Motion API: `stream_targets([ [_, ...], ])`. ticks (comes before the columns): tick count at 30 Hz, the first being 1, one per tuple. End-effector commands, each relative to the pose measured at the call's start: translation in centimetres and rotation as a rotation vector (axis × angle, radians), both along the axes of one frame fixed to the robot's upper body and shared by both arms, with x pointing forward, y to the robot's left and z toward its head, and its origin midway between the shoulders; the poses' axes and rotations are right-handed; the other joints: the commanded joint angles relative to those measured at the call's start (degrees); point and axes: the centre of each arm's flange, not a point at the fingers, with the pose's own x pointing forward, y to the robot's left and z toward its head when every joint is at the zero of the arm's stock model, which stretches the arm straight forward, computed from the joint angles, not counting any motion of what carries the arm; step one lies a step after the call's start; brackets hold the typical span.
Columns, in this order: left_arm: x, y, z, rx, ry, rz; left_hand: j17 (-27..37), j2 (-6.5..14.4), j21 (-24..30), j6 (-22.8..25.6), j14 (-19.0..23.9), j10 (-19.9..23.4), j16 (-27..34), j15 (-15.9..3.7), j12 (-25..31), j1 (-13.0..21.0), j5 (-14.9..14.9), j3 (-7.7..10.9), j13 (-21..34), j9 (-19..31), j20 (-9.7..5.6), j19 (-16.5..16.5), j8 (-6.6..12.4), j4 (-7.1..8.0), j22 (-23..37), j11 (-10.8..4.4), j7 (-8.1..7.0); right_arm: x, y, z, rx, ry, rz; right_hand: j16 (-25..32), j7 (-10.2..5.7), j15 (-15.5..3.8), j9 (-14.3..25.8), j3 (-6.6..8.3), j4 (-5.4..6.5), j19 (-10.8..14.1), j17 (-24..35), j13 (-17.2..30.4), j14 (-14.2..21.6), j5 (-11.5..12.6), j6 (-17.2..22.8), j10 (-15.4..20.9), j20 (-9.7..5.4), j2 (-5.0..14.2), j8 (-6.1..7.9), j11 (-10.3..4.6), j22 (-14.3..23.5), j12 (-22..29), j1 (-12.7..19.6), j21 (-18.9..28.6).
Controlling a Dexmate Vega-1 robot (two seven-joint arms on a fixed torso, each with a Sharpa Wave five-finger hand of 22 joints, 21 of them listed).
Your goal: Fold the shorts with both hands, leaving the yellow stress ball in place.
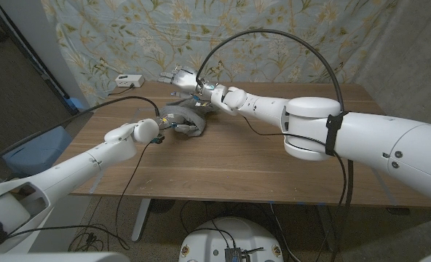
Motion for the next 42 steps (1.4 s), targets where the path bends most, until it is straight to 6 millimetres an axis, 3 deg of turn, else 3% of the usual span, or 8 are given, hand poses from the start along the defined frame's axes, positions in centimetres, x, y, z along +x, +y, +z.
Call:
stream_targets([
  [1, -3.9, 0.6, 3.7, -0.021, -0.123, 0.034, 1.15, 0.34, -0.28, 0.75, 1.86, 0.46, -0.24, 1.85, 0.38, -0.27, 0.24, 0.45, 0.54, 0.16, 7.24, 6.52, -0.02, -0.6, 5.68, 0.3, 0.04, 0.9, -1.9, 1.1, 0.101, 0.001, -0.05, 0.18, 0.21, -8.38, 0.12, 1.06, -1.43, 0.89, -0.48, 0.14, 1.29, 0.68, 1.87, 1.79, -0.14, -0.27, 1.01, -0.09, 0.07, 0.79, 1.26, -0.27],
  [14, -7.4, 0.2, 6.0, 0.018, -0.192, 0.077, 1.0, 1.16, -0.6, 1.66, 2.68, 1.8, -0.15, 2.18, 0.73, 1.51, 0.06, 1.63, 0.49, 0.15, 7.12, 6.83, 0.16, -2.23, 5.65, 0.08, 0.19, 1.3, -3.1, 1.2, 0.103, -0.011, -0.059, 0.2, 0.16, -8.66, 0.02, 1.88, -2.5, 1.89, -1.16, 0.08, 2.53, 1.04, 4.64, 4.47, -0.37, -0.45, 1.84, -0.45, 0.07, 1.46, 2.13, -0.6],
  [26, -12.7, -1.4, 5.8, 0.009, -0.241, 0.041, 0.98, 1.26, -0.85, 2.82, 3.46, 2.94, -0.04, 2.4, 1.0, 2.4, -0.25, 2.18, 0.47, 0.15, 7.15, 7.0, 0.37, -3.29, 5.67, 0.41, 0.81, 1.7, -4.0, 1.9, 0.107, -0.012, -0.09, 0.05, 0.29, -8.69, -0.02, 2.12, -2.92, 2.21, -1.38, 0.06, 2.56, 1.11, 5.18, 4.72, -0.39, -0.68, 1.87, -0.21, 0.07, 1.37, 2.38, -0.77],
  [35, -17.8, -2.6, 6.9, 0.005, -0.351, -0.011, 1.01, 1.04, -1.03, 4.02, 4.81, 4.25, 0.29, 2.17, 1.33, 2.64, -0.55, 2.33, 0.46, 0.14, 7.38, 7.26, 0.54, -3.92, 5.69, 0.58, 0.87, 2.4, -4.8, 2.4, 0.115, 0.001, -0.14, -0.05, 0.42, -8.59, -0.04, 2.67, -3.65, 2.27, -1.53, 0.05, 2.57, 1.21, 5.2, 4.85, -0.38, -0.61, 1.75, -0.01, 0.06, 1.29, 3.18, -0.96],
  [42, -19.2, -2.3, 7.4, -0.047, -0.451, -0.053, 1.07, 0.88, -1.06, 4.89, 6.5, 5.76, 0.71, 1.72, 1.72, 2.66, -0.74, 2.41, 0.47, 0.13, 7.65, 7.83, 0.56, -4.34, 5.71, 0.57, 0.92, 2.0, -5.5, 3.1, 0.16, -0.022, -0.098, -0.12, 0.5, -8.41, -0.05, 2.88, -3.82, 2.34, -1.54, 0.05, 2.44, 1.14, 5.42, 4.95, -0.3, -0.54, 1.75, 0.15, 0.06, 1.25, 3.28, -1.07],
])
